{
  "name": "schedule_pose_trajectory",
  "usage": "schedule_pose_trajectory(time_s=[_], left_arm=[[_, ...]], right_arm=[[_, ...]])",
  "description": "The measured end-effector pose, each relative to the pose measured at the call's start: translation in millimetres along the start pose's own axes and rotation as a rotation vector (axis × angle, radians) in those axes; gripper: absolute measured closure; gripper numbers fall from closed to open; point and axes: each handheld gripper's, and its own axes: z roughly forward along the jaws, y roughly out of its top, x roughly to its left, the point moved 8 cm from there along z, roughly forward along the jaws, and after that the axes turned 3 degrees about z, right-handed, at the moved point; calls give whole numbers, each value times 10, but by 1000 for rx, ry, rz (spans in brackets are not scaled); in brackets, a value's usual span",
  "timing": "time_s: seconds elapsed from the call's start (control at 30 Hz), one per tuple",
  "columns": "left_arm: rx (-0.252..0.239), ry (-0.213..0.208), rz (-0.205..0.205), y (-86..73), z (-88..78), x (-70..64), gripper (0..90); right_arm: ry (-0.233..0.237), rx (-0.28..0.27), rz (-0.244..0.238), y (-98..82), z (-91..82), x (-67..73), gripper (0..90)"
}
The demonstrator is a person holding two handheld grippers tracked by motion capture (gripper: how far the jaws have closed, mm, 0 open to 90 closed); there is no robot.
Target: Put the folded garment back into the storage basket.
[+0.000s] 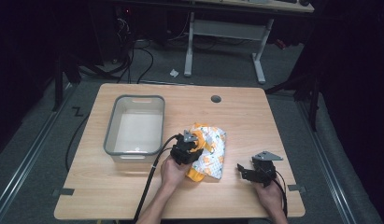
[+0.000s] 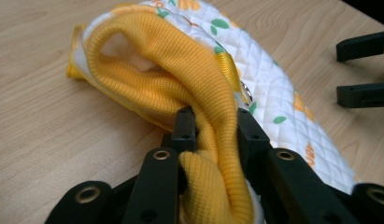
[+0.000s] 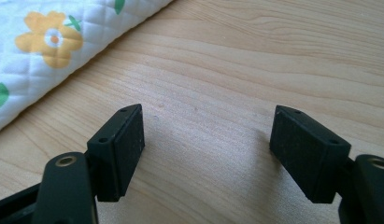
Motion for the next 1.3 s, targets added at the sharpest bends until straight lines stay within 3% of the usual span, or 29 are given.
schedule_pose_trajectory(time_s=[0.5, 0.7, 1.3], left_arm=[[-59, -23, -4, 117, -238, 17, 735], [-100, -16, -22, 184, -356, 75, 735], [-153, 4, -30, 285, -665, 202, 736]], right_arm=[[0, 0, -2, 0, 0, -1, 264], [0, -1, -4, 1, 0, -2, 265], [0, -1, -3, 1, 1, -2, 265]])
